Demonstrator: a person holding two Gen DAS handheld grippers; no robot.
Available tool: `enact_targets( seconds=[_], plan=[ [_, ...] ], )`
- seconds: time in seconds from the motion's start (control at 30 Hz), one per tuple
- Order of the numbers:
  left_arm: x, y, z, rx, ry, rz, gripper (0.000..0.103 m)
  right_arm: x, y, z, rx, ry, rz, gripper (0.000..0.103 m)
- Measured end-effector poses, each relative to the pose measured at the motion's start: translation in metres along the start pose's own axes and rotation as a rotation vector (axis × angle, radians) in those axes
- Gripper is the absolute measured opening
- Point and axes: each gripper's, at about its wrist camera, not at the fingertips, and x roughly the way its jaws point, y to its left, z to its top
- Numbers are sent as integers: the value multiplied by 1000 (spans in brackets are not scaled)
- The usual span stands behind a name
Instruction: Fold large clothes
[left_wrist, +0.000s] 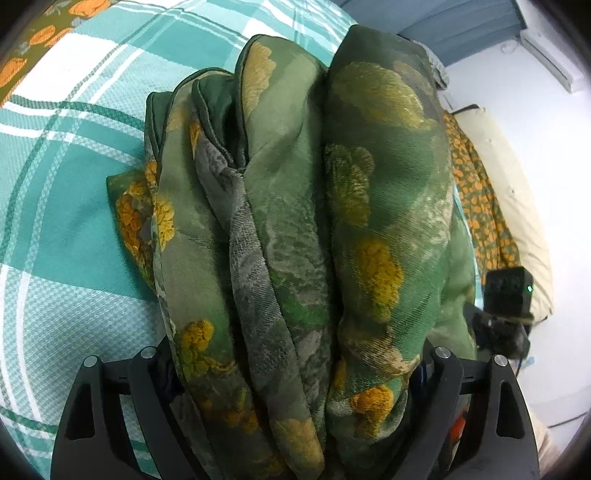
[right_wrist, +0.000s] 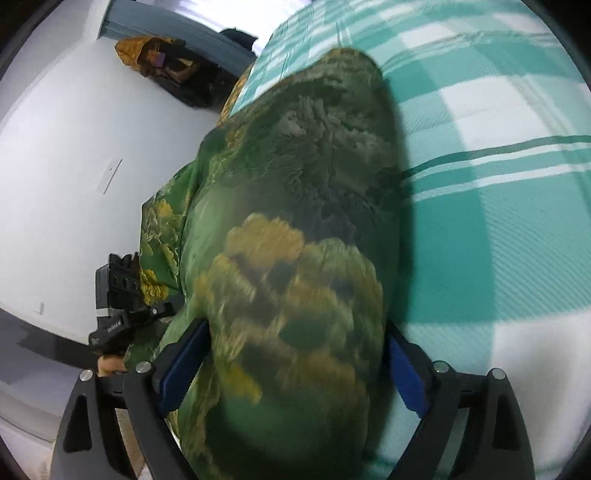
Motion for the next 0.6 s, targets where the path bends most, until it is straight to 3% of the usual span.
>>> enact_targets(
  seconds=[0.13, 0.3, 0.47, 0.6],
  plan=[
    [7, 6, 0, -23, -9, 3, 91, 14, -4, 15, 32, 22, 15, 90],
    [-8, -20, -8, 48, -32, 48, 62, 4, 22, 8, -90, -3, -58, 70],
    [-38, -52, -9, 116, -102, 49, 57, -15, 54, 0, -180, -77, -43, 66],
    [-48, -70, 14, 143, -155, 22, 57, -35, 66, 18, -217, -126, 5, 66]
  ],
)
